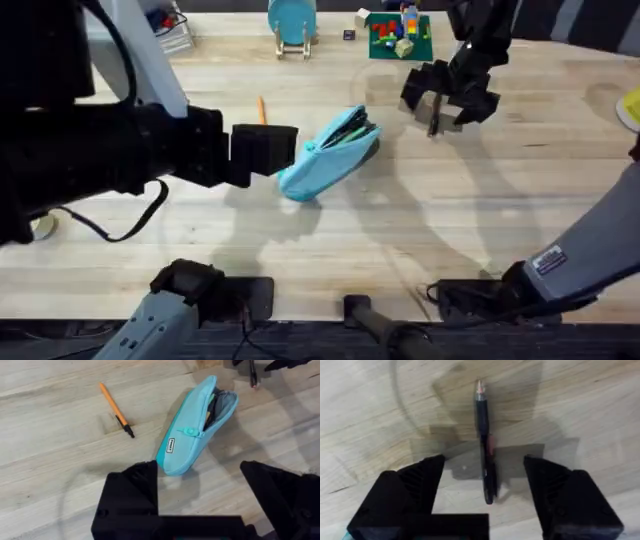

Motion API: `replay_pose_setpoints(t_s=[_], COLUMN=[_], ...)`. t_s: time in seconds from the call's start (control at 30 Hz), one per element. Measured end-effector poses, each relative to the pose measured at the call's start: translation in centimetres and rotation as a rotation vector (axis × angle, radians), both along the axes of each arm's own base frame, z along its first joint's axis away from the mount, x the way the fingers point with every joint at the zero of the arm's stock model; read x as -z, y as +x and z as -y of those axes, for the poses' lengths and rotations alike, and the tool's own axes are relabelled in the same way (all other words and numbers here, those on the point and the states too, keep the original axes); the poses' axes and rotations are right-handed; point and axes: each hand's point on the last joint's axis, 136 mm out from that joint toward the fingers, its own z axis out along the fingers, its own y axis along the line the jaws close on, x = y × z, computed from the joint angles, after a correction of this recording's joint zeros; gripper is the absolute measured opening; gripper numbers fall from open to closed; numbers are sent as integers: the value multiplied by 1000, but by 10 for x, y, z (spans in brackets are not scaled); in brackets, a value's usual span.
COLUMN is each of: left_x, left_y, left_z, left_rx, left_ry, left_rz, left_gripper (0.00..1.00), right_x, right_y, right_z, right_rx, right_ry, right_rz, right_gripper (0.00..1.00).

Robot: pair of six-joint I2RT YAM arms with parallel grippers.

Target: Unzip the bag, pick up the pens from the table one at a time and place them inside, then zip the bag closed.

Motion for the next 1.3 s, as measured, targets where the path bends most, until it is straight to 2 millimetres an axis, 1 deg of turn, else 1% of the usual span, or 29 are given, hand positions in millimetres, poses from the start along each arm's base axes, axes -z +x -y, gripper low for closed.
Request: replay_pose_setpoints(t_s=[0.07,0.1,0.13,0.2,0.3,0.43,0.47,0.8,1.03,1.3], left_x=[0,0,0,0,0,0,0,0,0,0], left_y=[0,0,0,0,0,0,0,0,0,0], left_z=[0,0,0,0,0,0,0,0,0,0], left_rx=[0,0,0,0,0,0,0,0,0,0], left_ry=[0,0,0,0,0,0,0,0,0,1], left_rz=[0,0,0,0,0,0,0,0,0,-1], left_gripper=[995,995,995,995,995,994,995,994,995,996], right_x=[0,0,0,0,0,-1,-1,-1,-1,-1], right_y=[0,0,0,0,0,1,1,-1,-6,-6], right_z=[-2,-3,-4,-7,-9,-10,-9,-9,-10,-8], right_rx=[-4,-5,-6,-12,-16,-15,-14,-25,-80,-102], right_ry=[-1,0,1,4,5,8,8,7,16,30], right_rz=[2,2,3,2,2,5,8,-2,-29,-34], right_gripper=[926,890,829,654,354,83,52,37,30,34])
